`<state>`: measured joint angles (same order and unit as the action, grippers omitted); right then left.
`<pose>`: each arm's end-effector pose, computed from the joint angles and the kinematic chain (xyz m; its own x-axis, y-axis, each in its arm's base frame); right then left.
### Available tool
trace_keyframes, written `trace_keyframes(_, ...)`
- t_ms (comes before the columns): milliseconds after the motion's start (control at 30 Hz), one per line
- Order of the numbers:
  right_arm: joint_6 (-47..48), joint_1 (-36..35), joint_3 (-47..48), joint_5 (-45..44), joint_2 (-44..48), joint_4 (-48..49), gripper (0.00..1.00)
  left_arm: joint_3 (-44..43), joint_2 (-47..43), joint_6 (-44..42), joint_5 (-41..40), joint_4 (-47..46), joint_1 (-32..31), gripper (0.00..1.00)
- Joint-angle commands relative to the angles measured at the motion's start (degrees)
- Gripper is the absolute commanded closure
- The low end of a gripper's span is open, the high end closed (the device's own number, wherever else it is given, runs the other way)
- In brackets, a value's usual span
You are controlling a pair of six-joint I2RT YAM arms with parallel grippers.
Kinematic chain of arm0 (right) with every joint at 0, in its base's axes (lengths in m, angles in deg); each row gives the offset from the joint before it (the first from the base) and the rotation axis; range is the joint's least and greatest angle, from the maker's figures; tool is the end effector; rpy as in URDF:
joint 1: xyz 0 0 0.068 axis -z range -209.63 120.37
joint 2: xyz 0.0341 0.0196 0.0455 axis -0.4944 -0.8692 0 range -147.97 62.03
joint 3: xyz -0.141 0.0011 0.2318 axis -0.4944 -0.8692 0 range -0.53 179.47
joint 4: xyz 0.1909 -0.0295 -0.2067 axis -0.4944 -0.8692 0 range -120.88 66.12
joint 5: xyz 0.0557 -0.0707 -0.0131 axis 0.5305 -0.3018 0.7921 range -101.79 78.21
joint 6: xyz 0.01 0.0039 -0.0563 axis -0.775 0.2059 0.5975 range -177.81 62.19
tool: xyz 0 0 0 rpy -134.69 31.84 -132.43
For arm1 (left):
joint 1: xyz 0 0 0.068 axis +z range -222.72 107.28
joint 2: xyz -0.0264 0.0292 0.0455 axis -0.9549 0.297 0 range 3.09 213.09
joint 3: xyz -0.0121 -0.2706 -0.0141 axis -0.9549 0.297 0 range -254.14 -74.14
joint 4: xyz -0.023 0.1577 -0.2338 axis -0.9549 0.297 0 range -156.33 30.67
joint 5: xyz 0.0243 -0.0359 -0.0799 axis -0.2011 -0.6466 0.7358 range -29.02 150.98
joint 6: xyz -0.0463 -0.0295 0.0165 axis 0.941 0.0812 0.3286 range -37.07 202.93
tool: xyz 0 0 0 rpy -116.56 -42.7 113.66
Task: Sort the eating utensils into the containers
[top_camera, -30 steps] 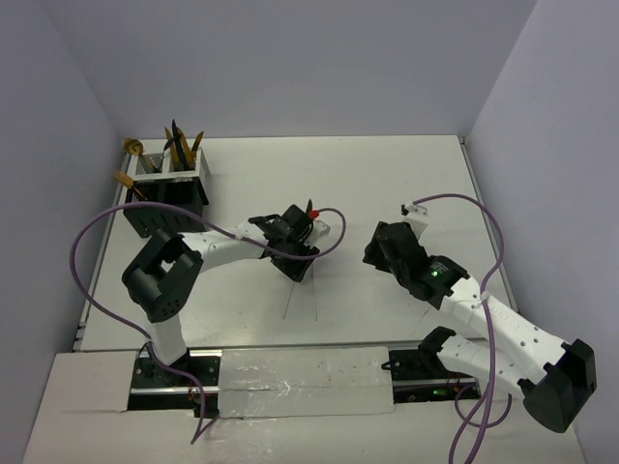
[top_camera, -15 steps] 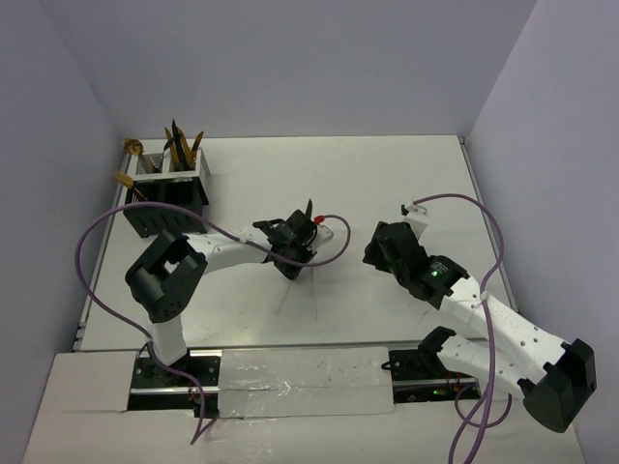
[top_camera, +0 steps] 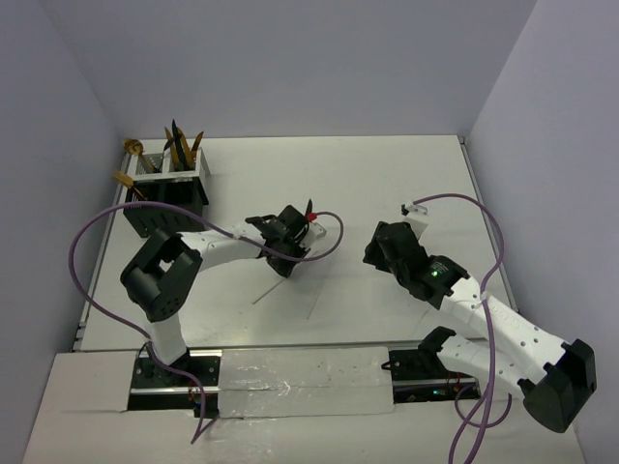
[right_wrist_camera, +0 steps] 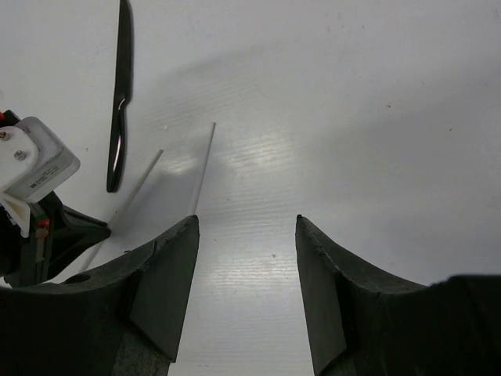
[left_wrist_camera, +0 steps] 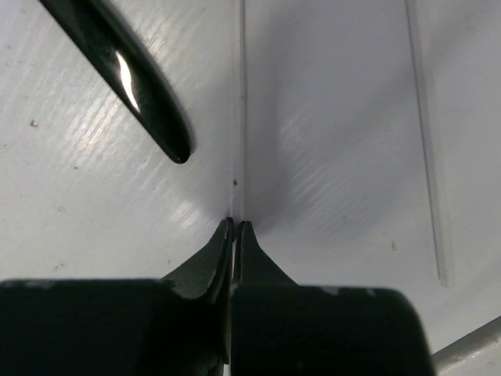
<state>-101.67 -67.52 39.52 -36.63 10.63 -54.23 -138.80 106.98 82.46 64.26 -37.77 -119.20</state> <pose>0.1789 0.1176 0.2510 -0.5930 0.3352 -0.7321 0.1405 0.9383 0.3159 0.2543 -0.2711 0.1393 -0.6314 0.6768 -0.3785 0.7440 0.6663 -0.0500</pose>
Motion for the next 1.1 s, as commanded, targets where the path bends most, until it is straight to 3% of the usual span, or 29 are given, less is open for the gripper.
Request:
trace_keyframes(0,-0.4,-0.2,-0.1,-2.1,1.5,0.1,0.40,-1.6,-1.9,-0.1,0.5,4.7,1.4,1.00)
trace_keyframes(367,-0.1,-0.1,0.0,-1.9,0.9,1.1,0.40,-10.8,-13.0,4.8,7.8,1.1,8.9,1.00)
trace_keyframes(600,0.4,-0.2,1.2,-1.2,-0.8,2.1,0.40,-23.6,-15.7,4.3,12.9,6.2,22.8,1.00)
trace_keyframes(700,0.8,-0.1,1.8,-1.3,-1.7,2.9,0.40,-24.9,-17.8,2.2,12.6,3.3,30.3,1.00)
trace_keyframes(833,1.3,-0.2,2.9,-1.3,-3.0,3.9,0.40,-17.2,-22.8,-1.7,13.9,-9.2,40.0,1.00)
trace_keyframes(867,1.5,-0.2,3.1,-1.4,-3.3,4.2,0.40,-10.5,-25.7,-2.2,15.1,-13.3,41.8,1.00)
trace_keyframes(900,1.5,-0.2,3.4,-1.4,-3.4,4.4,0.40,-6.7,-27.3,-2.9,17.9,-22.9,45.5,1.00)
trace_keyframes(967,1.6,-0.2,3.7,-1.2,-3.9,4.9,0.40,3.8,-30.6,-4.7,20.5,-33.9,48.4,1.00)
trace_keyframes(1000,1.6,-0.2,3.8,-1.3,-4.1,5.0,0.40,5.8,-30.8,-7.8,21.8,-40.3,49.4,1.00)
trace_keyframes(1067,1.5,-0.2,4.0,-1.2,-4.1,4.9,0.40,7.1,-29.0,-8.8,21.2,-43.0,49.5,1.00)
